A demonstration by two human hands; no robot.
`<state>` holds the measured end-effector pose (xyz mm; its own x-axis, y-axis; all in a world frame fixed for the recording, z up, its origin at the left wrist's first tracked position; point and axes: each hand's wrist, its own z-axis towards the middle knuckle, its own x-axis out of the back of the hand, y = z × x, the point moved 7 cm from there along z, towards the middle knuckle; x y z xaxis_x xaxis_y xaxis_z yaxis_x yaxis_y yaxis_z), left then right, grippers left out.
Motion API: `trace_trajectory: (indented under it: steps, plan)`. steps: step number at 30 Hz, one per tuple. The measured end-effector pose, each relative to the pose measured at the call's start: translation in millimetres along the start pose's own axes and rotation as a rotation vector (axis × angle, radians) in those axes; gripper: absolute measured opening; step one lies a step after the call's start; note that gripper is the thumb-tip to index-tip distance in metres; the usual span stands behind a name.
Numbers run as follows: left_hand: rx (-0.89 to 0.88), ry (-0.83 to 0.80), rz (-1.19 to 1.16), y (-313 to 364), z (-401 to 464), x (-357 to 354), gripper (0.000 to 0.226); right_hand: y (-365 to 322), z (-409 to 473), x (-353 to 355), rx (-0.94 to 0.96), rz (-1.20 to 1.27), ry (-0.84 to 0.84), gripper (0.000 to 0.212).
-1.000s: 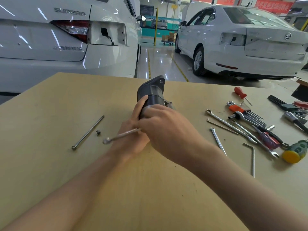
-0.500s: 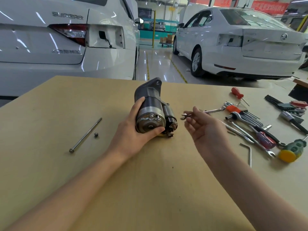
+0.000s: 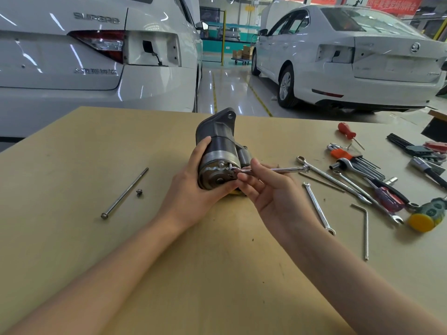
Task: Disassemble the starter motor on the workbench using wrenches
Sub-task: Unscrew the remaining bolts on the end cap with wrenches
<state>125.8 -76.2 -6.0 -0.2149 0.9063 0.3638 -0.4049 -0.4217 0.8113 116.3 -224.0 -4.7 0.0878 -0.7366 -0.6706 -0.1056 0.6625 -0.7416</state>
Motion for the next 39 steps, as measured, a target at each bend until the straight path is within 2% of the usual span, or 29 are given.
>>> trace_trajectory:
  steps: [2,5,7,9,11,13,15,17,20,22,24,25,29,31,34,39]
  plan:
    - [0.006,-0.005,-0.009,-1,0,-1,0.102,-4,-1,0,0.065,-0.071,-0.007,0.006]
    - [0.019,-0.005,-0.028,-3,-1,0,0.1,-13,-5,-2,0.157,-0.193,-0.016,0.019]
    - [0.028,-0.012,-0.03,-5,-1,-1,0.098,-21,-9,-9,0.228,-0.313,-0.047,0.017]
    - [0.039,-0.014,-0.019,-7,-1,-2,0.095,-35,-11,-22,0.394,-0.635,-0.078,0.014]
    - [0.038,-0.004,-0.013,-9,-1,-1,0.094,-44,-15,-44,0.627,-1.088,-0.111,0.015]
    - [0.047,-0.003,-0.003,-11,-1,-1,0.092,-39,-24,-72,0.873,-1.455,-0.222,0.009]
    - [0.045,-0.02,0.047,-15,2,-1,0.085,-24,-31,-89,1.017,-1.663,-0.353,0.023]
    - [0.005,-0.038,0.135,-15,3,-3,0.081,-7,-33,-93,1.051,-1.822,-0.461,0.035]
    - [-0.017,-0.037,0.203,-17,4,-3,0.081,4,-34,-93,1.136,-1.998,-0.539,0.024]
    - [0.005,-0.063,0.15,-20,3,-5,0.078,-3,-39,-91,1.189,-1.84,-0.526,0.021]
    - [0.05,-0.093,0.082,-20,2,-8,0.072,-18,-45,-83,1.169,-1.49,-0.45,0.017]
    - [0.048,-0.074,0.042,-17,2,-7,0.076,-25,-45,-75,1.094,-1.316,-0.381,0.015]
    - [0.051,-0.029,-0.039,-9,0,-1,0.092,-26,-23,-33,0.508,-0.675,-0.074,0.01]
    - [0.059,-0.045,-0.03,-7,-1,-1,0.096,-19,-16,-17,0.302,-0.429,0.019,0.011]
    - [0.06,-0.043,-0.029,-3,-1,0,0.104,-7,-11,-10,0.137,-0.215,0.066,0.01]
    - [0.038,-0.032,-0.031,-1,-2,0,0.102,-4,-8,-3,0.108,-0.118,0.111,0.007]
